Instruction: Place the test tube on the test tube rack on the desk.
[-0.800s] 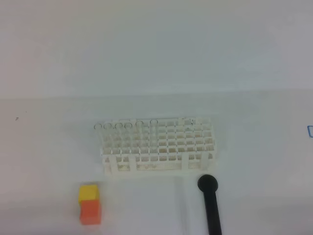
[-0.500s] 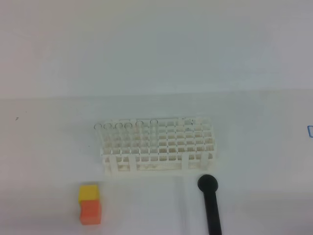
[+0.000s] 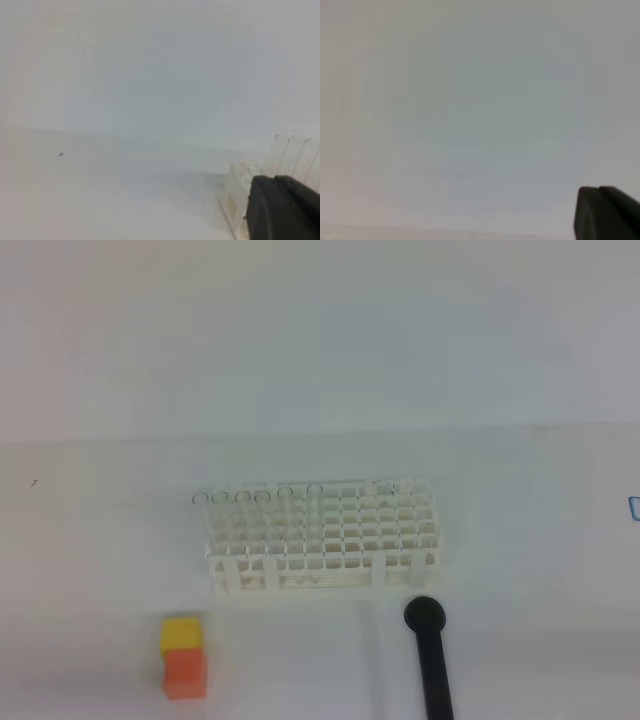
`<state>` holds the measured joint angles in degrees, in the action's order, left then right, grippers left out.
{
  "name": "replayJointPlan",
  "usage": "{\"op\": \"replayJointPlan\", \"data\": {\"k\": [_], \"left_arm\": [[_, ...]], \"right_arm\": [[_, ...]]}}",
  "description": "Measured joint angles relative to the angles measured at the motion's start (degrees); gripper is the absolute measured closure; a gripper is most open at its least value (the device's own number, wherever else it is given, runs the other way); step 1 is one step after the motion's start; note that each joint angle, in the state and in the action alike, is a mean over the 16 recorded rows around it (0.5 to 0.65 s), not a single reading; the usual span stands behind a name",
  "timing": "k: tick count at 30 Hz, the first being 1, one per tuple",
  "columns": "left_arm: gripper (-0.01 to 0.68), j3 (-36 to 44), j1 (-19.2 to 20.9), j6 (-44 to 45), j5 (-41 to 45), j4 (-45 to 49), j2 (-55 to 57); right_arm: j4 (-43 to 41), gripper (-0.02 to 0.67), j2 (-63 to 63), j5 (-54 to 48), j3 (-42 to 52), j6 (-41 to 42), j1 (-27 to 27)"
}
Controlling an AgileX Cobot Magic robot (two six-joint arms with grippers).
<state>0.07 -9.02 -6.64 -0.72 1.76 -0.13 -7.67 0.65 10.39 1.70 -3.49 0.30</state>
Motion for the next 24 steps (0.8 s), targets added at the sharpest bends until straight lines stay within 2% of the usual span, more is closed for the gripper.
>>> {"op": "replayJointPlan", "data": {"k": [7, 13, 18, 24], "left_arm": [[0.674, 0.0, -0.7, -9.9, -5.1, 1.6, 0.1], [0.674, -0.8, -2.2, -23.3, -7.9, 7.9, 0.1], [0.674, -4.3, -3.4, -31.9, -5.2, 15.4, 1.0], [0.674, -12.9, -4.0, -34.7, 4.2, 24.8, 4.6]], "right_arm": [[-0.2, 0.650, 0.0, 1.4, -0.5, 0.2, 0.0], [-0.3, 0.650, -0.1, -3.9, -4.7, 1.6, 0.0], [-0.3, 0.650, -1.8, -13.2, -11.5, 3.1, 0.0], [0.0, 0.650, -7.4, -26.3, -22.1, 4.7, 0.0]]}}
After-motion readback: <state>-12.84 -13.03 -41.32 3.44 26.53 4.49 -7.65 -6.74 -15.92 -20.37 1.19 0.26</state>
